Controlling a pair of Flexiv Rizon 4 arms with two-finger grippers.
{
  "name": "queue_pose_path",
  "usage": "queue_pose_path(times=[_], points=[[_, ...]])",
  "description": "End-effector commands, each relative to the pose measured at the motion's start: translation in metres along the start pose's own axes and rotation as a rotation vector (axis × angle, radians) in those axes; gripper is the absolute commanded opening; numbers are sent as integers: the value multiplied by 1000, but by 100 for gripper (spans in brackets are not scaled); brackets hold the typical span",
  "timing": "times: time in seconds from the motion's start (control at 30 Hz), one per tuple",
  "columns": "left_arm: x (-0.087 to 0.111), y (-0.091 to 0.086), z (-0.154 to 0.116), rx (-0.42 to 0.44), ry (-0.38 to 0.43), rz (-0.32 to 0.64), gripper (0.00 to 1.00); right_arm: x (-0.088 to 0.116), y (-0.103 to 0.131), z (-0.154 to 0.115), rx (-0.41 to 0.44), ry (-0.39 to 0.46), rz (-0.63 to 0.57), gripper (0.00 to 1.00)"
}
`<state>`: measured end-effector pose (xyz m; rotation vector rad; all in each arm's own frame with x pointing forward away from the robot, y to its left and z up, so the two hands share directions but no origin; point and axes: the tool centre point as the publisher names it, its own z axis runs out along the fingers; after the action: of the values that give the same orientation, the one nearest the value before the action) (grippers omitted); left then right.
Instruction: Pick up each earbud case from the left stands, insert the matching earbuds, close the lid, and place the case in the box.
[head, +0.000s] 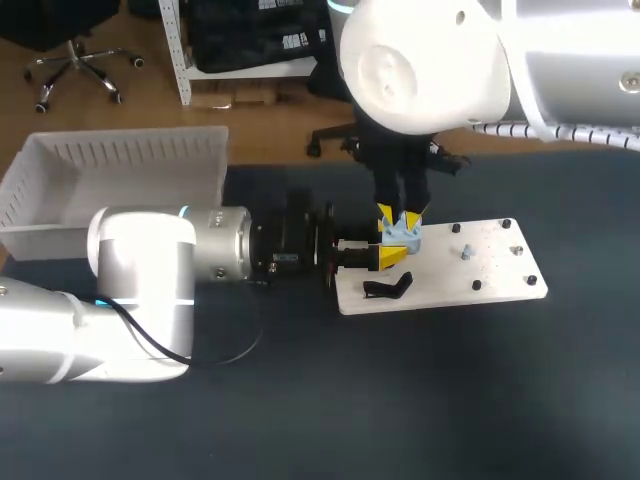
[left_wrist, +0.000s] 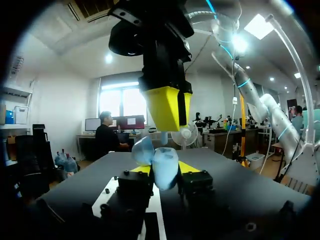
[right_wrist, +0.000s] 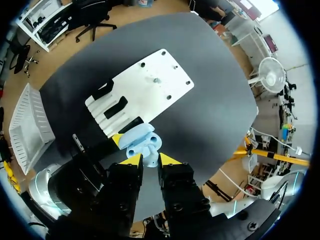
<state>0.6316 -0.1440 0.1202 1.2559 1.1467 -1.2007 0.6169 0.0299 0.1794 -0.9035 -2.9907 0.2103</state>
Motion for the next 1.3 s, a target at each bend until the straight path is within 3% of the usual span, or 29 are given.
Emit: queue_pose_path(times=[0.03,1.3], points=[[1,0,0,0,-1,0,0,1,0,0,3,-5,7,0],[1,0,0,0,-1,0,0,-4,-1,10,15,9,33,0]])
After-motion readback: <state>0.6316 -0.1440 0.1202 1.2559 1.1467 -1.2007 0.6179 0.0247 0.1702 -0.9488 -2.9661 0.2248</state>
